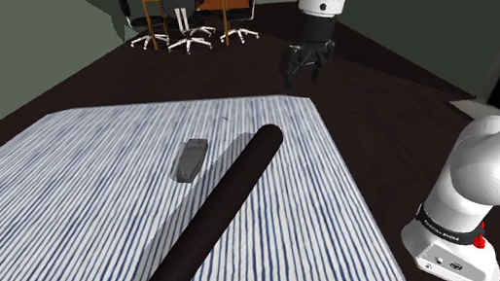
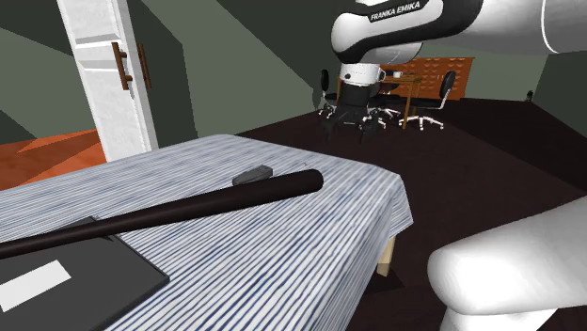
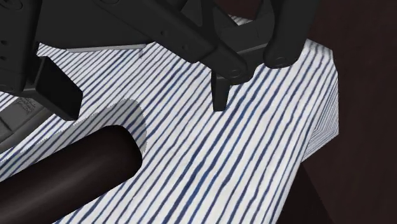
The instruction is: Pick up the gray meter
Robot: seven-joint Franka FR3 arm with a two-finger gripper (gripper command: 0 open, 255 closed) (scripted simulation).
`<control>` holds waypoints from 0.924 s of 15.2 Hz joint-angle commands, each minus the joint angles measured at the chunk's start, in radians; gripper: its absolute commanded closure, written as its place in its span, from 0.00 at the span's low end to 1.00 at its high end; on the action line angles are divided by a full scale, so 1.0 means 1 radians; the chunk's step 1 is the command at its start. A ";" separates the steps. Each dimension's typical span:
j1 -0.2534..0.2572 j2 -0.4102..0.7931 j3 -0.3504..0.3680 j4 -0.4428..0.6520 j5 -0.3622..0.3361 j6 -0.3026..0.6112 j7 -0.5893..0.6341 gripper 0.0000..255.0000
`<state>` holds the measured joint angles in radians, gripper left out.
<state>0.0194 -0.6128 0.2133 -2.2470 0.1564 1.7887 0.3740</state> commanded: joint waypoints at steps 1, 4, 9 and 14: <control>-0.005 0.056 0.048 0.022 0.008 0.027 0.077 0.00; -0.012 0.146 0.120 0.072 0.008 0.055 0.192 0.00; -0.027 0.323 0.233 0.186 -0.026 0.091 0.393 0.00; -0.026 0.538 0.326 0.339 -0.115 0.105 0.609 0.00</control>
<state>-0.0078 -0.1283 0.5210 -1.9493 0.0654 1.8930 0.9325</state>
